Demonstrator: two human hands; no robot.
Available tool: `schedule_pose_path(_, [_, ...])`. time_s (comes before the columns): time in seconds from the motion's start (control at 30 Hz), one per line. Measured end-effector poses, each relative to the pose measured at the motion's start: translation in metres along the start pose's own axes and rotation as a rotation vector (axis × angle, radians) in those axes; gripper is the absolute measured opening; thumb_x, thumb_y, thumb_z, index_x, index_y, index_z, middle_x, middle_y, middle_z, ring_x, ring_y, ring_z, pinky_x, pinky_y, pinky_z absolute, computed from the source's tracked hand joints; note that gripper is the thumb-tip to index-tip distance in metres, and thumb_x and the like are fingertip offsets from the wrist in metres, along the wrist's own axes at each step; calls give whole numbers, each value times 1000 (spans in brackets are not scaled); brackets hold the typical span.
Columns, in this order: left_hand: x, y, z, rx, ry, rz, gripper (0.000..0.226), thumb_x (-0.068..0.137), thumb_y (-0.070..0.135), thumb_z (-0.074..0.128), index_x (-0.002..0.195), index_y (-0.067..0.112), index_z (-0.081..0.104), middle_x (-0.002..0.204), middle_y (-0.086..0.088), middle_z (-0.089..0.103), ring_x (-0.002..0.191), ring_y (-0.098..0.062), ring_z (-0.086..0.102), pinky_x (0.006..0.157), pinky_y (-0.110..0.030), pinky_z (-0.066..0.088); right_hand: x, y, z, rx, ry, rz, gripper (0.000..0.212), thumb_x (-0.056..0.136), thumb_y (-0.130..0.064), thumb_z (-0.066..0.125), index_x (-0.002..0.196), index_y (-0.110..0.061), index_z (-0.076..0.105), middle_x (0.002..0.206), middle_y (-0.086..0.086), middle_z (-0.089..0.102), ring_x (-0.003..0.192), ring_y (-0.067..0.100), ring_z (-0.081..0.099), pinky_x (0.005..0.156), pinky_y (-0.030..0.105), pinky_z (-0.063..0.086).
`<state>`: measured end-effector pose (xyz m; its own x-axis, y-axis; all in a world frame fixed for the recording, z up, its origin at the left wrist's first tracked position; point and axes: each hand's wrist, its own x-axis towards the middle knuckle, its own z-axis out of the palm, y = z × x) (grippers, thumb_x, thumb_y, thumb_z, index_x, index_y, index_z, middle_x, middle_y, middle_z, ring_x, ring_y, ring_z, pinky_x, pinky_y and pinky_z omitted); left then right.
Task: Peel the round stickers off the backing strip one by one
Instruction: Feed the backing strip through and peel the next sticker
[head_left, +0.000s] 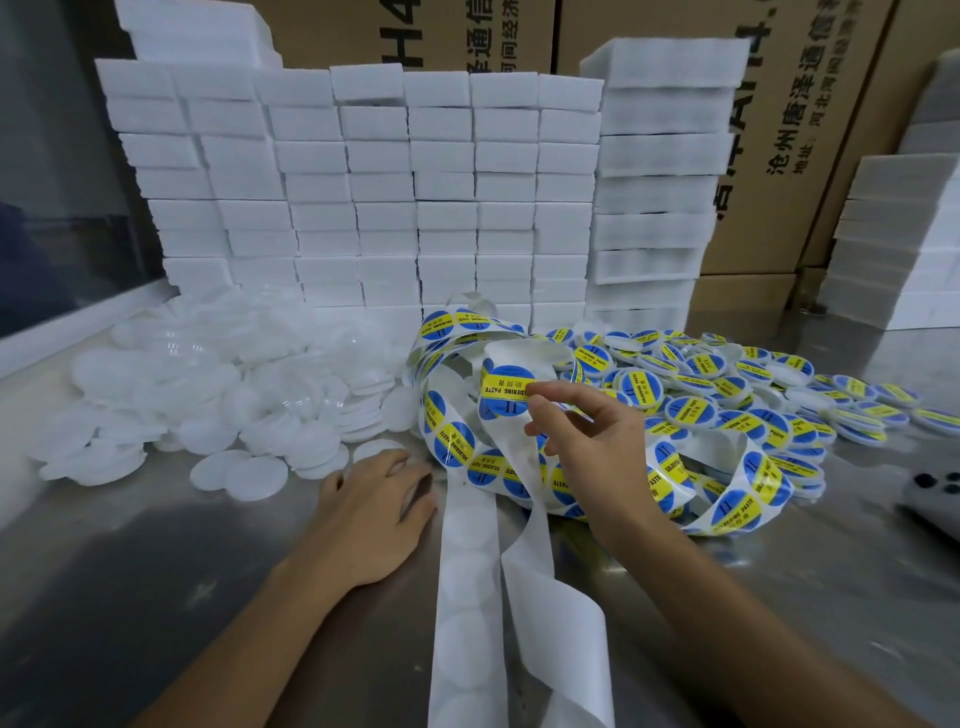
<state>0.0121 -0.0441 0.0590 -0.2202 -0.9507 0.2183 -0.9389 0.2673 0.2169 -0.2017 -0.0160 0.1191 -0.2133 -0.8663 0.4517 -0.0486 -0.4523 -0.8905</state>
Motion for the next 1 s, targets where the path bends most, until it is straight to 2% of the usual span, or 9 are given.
schedule_pose_path(0.2, [1,-1,-6,79,165,-164,40,96,44,47,131,26,54,133,2,50,124,-20,44,98,-36,35,0,1,0,-10,-6,-6,17,89,-13,70,87,-29,74,85,-17,73,70,6,70,58,19,54])
schedule_pose_path(0.33, [0,-2,-12,-66,231,-195,18,93,23,58,96,9,69,105,-7,60,102,-24,52,82,-34,45,1,3,1,11,-7,-7,24,87,-10,72,97,-32,70,84,-9,72,73,9,66,65,24,55])
schedule_pose_path(0.57, [0,-2,-10,-165,261,-156,17,91,5,53,78,16,53,92,0,50,89,-21,51,72,-34,45,1,3,0,-38,-5,-18,15,88,-12,71,85,-27,72,84,-10,73,79,12,68,68,25,57])
schedule_pose_path(0.63, [1,-2,-9,-313,329,-159,22,91,2,50,78,19,48,87,2,53,84,-22,52,66,-27,41,1,3,0,-56,-10,-23,10,88,-12,71,87,-22,72,89,-10,72,79,6,68,63,27,56])
schedule_pose_path(0.7, [2,4,-9,-603,384,-217,22,97,6,48,81,21,48,83,1,56,78,-22,59,73,-20,47,1,2,0,-39,-21,-32,10,87,-11,72,87,-21,73,106,-5,66,81,4,69,63,25,56])
schedule_pose_path(0.77, [2,15,-14,-1035,370,-300,17,102,12,45,86,16,51,82,-4,54,71,-14,68,85,-36,57,-1,1,0,-31,-23,-46,13,87,-12,73,87,-25,72,118,-2,58,82,4,70,65,26,55])
schedule_pose_path(0.8, [2,21,-18,-1240,345,-327,17,103,13,43,89,11,52,87,-9,57,72,-14,72,83,-40,59,-2,1,0,-44,-25,-56,13,87,-15,73,90,-28,71,120,0,57,83,4,69,66,30,55])
schedule_pose_path(0.9, [0,38,-33,-1624,300,-331,20,104,14,41,96,0,53,109,-21,64,90,-30,73,67,-38,61,-5,-1,3,-87,-81,-73,33,84,-21,76,111,-35,62,116,-4,61,87,5,69,69,36,56])
schedule_pose_path(1.0, [-5,53,-43,-1732,249,-290,22,104,12,38,96,-2,53,105,-22,67,83,-35,73,62,-36,60,-8,0,6,-64,-177,-79,55,81,-16,80,125,-33,51,100,-4,70,86,11,70,65,27,55])
